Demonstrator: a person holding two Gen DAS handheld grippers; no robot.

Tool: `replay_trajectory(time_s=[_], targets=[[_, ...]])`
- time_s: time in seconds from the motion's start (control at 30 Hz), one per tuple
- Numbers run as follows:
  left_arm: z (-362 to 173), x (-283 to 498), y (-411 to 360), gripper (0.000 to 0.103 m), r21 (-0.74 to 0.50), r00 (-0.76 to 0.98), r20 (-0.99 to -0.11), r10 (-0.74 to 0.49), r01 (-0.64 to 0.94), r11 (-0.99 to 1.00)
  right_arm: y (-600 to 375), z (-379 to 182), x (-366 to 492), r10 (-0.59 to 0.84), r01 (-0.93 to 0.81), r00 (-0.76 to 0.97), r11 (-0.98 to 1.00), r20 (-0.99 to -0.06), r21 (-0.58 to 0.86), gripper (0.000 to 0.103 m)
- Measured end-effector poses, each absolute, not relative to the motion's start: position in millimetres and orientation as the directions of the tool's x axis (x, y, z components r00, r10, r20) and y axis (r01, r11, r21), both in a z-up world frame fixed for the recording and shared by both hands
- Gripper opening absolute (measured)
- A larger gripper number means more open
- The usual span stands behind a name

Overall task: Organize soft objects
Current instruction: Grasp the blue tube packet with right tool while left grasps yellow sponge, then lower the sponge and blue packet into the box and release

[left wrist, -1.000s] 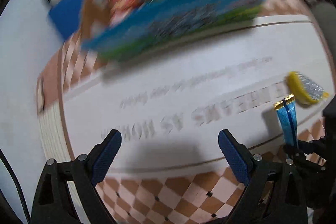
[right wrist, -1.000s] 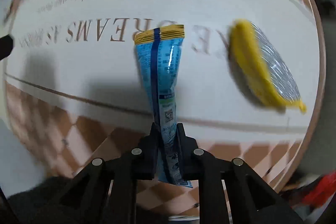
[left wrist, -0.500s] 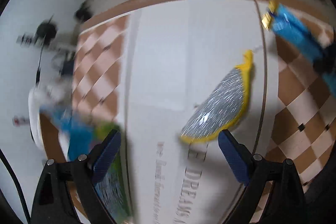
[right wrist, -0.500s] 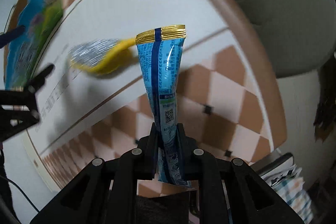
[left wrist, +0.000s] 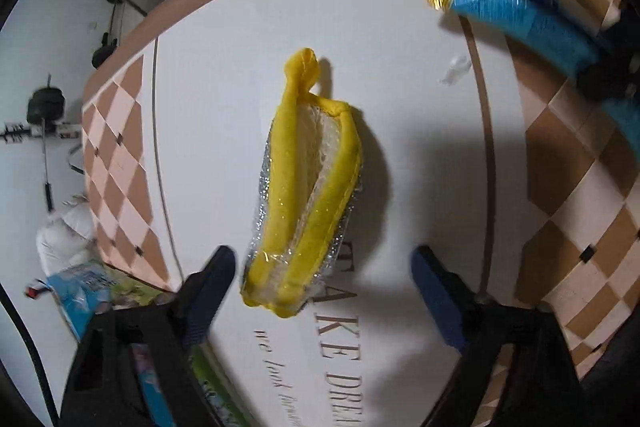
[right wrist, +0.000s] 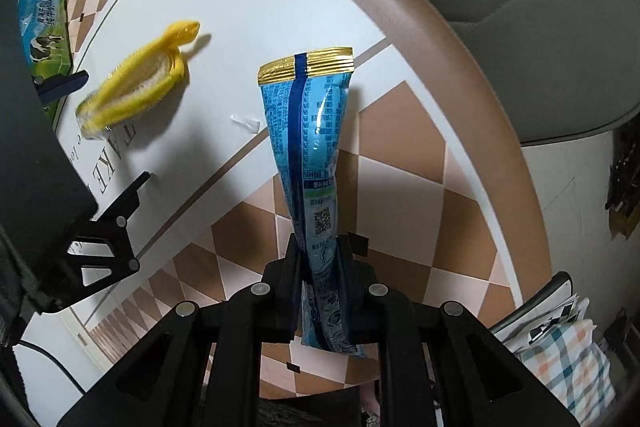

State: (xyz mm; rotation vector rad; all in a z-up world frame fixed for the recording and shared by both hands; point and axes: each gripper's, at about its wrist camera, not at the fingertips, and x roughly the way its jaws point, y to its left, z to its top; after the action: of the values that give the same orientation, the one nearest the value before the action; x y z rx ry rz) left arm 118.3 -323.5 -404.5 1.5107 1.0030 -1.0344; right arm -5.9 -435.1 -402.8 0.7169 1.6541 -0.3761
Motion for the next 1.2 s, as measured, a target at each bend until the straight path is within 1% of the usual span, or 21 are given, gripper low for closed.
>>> replay_trajectory(time_s=[0.03, 0.1, 0.17, 0.37, 0.43, 0.57, 0.77, 0.93, 1.07, 1.2], targets=[[-402, 121, -323, 0.071, 0.256, 0.268, -0.959, 0.095, 0.959, -0.125, -434, -405, -4, 0.250, 0.640, -0.079, 0.755, -0.965, 0.143, 0.017], [-398, 127, -322, 0.041, 0.213, 0.219, -0.970, 0.102, 0.975, -0.069, -432, -409, 0, 0.254, 0.638, -0.088, 0.757, -0.963, 0.141, 0.017], [-396, 135, -318, 0.033, 0.177, 0.175, -0.978, 0.115, 0.984, 0.010, -433, -414, 3, 0.253, 0.630, -0.100, 0.764, -0.962, 0.135, 0.017], [-392, 159, -292, 0.029, 0.073, 0.042, -0.993, 0.114, 0.958, 0.279, -423, -423, 20, 0.238, 0.617, -0.132, 0.779, -0.962, 0.109, 0.018], [-386, 167, -276, 0.029, 0.028, -0.004, -0.997, 0.082, 0.922, 0.385, -421, -420, 25, 0.237, 0.616, -0.126, 0.780, -0.963, 0.111, 0.018], [-363, 175, -247, 0.028, -0.031, -0.044, -0.999, 0.011, 0.843, 0.537, -407, -398, 31, 0.218, 0.580, -0.108, 0.806, -0.970, 0.116, 0.017], [-298, 197, -201, 0.028, -0.155, -0.055, -0.985, -0.161, 0.687, 0.710, -375, -347, 73, 0.233, 0.493, -0.021, 0.848, -0.972, 0.192, 0.016], [-234, 248, -163, 0.028, -0.254, -0.040, -0.960, -0.278, 0.546, 0.798, -349, -292, 127, 0.271, 0.405, 0.069, 0.872, -0.960, 0.275, 0.016], [-208, 307, -143, 0.028, -0.286, -0.048, -0.953, -0.298, 0.463, 0.839, -324, -243, 192, 0.310, 0.318, 0.150, 0.884, -0.939, 0.343, 0.016], [-202, 377, -129, 0.028, -0.256, -0.037, -0.964, -0.264, 0.398, 0.881, -304, -210, 270, 0.331, 0.266, 0.205, 0.887, -0.921, 0.378, 0.016]])
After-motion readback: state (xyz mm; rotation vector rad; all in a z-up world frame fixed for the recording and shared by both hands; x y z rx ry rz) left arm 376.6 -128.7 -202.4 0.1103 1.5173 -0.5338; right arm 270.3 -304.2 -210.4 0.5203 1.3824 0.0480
